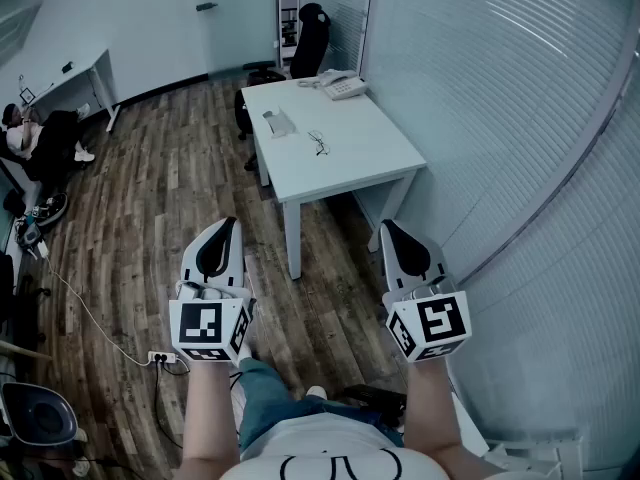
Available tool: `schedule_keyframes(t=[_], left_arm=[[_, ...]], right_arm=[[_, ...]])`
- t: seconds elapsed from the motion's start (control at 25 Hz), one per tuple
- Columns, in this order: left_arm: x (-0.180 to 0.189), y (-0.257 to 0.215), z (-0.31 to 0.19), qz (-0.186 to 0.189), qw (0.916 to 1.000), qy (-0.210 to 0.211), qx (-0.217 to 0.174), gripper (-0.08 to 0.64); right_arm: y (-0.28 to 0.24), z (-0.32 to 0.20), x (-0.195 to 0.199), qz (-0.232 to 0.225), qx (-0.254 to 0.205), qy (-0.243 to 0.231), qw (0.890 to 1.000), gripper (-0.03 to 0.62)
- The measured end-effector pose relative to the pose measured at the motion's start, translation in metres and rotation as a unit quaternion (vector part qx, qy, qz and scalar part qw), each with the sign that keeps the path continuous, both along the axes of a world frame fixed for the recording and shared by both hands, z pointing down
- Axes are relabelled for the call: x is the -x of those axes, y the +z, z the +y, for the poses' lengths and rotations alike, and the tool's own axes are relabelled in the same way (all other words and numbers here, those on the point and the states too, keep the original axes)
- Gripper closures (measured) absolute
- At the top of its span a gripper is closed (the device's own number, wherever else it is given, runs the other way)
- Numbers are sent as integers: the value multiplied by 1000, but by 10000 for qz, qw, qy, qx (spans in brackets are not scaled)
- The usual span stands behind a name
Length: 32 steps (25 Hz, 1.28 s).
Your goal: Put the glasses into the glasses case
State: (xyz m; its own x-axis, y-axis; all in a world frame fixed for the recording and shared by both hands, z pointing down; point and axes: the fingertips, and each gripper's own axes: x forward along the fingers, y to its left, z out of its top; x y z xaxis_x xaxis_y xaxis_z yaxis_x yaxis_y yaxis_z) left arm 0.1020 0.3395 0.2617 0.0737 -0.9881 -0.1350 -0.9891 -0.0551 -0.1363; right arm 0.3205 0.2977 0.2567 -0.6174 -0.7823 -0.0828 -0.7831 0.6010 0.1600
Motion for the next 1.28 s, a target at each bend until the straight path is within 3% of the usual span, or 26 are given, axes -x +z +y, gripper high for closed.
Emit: schedule_keyframes(t=[0.28, 0.56, 0.68, 1.08, 1.28], left_arm=[[1, -1, -19, -60, 9999, 104, -13, 543], [34, 9, -78, -29, 9997, 228, 75, 543], [63, 17, -118, 24, 9995, 260, 166, 543], [190, 23, -269, 167, 9983, 460, 301, 543], [235, 26, -326, 214, 9967, 669, 398, 543]], right_arm=[[0, -17, 5, -52, 1, 23, 10000, 581], [11, -71, 31, -217, 185, 166, 9995, 581], [15, -109, 55, -339, 302, 196, 9988, 581], [15, -252, 177, -77, 422, 542, 9976, 581], [19, -307, 220, -49, 512, 849, 9951, 581]])
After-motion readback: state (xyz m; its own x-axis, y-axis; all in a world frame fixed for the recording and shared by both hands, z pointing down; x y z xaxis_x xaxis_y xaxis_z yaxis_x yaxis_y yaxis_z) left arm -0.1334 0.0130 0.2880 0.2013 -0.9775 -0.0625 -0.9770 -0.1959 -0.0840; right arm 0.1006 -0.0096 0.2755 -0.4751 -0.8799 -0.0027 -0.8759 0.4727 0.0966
